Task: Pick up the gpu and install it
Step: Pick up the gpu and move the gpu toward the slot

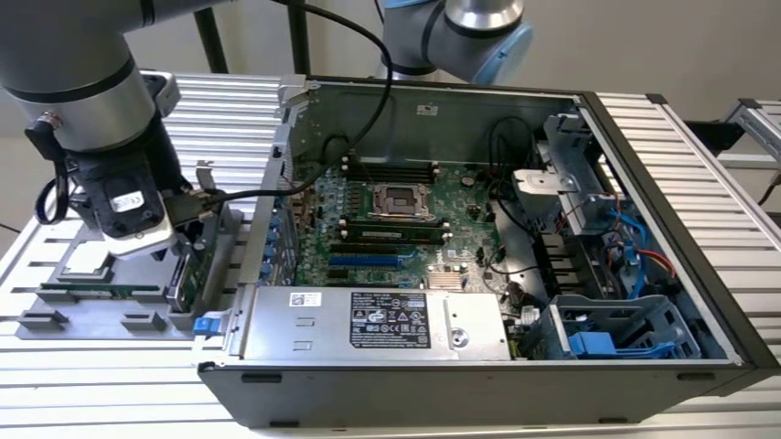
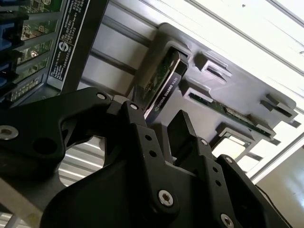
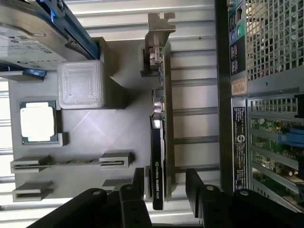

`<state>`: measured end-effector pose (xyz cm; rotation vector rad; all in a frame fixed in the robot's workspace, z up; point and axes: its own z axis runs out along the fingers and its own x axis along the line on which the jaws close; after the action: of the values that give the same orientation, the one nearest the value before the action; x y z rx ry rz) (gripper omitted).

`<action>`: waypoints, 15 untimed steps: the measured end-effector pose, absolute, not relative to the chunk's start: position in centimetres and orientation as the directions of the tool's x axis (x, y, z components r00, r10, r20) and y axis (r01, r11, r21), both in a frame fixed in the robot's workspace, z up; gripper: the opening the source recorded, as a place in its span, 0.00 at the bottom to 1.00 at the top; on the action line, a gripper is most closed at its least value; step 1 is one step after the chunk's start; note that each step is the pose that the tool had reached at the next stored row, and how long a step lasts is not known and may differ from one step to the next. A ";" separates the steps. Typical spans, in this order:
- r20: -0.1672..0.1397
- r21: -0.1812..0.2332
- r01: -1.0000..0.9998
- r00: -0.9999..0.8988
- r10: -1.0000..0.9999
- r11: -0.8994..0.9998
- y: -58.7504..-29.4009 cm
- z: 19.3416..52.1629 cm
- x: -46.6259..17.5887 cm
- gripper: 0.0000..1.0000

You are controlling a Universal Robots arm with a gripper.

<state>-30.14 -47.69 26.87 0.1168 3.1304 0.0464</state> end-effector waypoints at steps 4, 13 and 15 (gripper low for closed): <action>-0.008 0.030 0.077 -0.997 0.077 0.997 -47.4 26.5 -30.1 1.00; -0.007 0.030 0.082 -0.997 0.082 0.996 -47.0 25.8 -30.1 1.00; -0.007 0.030 0.083 -0.996 0.083 0.996 -46.9 25.6 -30.1 1.00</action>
<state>-30.14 -46.87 25.59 0.1307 3.1298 0.0463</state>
